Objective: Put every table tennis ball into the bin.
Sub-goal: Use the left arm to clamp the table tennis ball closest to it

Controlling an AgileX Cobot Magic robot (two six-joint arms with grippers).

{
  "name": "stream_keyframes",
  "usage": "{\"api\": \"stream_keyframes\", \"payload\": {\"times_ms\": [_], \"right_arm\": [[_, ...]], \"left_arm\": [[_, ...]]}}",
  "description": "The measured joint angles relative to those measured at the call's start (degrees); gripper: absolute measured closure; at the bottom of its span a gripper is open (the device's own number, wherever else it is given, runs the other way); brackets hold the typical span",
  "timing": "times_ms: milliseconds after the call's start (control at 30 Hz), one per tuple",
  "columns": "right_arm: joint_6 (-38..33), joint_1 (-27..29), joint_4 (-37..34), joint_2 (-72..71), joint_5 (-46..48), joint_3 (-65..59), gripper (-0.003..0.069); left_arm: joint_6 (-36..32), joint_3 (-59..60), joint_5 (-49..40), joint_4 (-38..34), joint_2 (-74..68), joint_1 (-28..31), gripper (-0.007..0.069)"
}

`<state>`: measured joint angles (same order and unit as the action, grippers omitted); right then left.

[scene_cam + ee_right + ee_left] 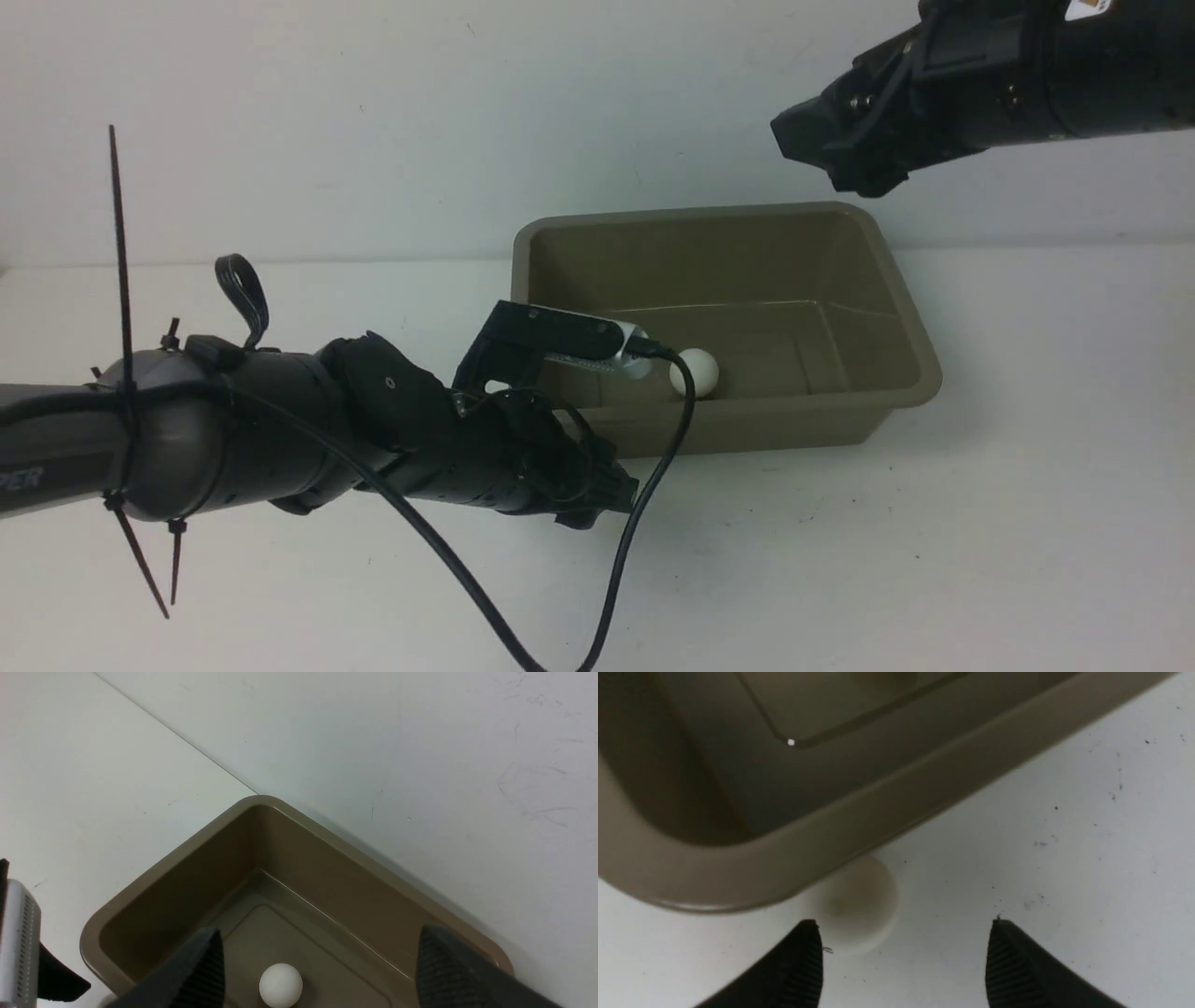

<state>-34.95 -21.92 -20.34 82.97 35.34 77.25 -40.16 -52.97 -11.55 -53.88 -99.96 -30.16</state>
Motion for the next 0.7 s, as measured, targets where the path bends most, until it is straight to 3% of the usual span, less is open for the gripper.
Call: {"api": "stream_keyframes", "payload": {"times_ms": [700], "right_arm": [[-2.24,0.0,0.0,0.0,-1.79,0.0,0.0158]], "left_arm": [[-0.19,-0.35,6.38,-2.69,-7.79,0.0,0.0199]]}}
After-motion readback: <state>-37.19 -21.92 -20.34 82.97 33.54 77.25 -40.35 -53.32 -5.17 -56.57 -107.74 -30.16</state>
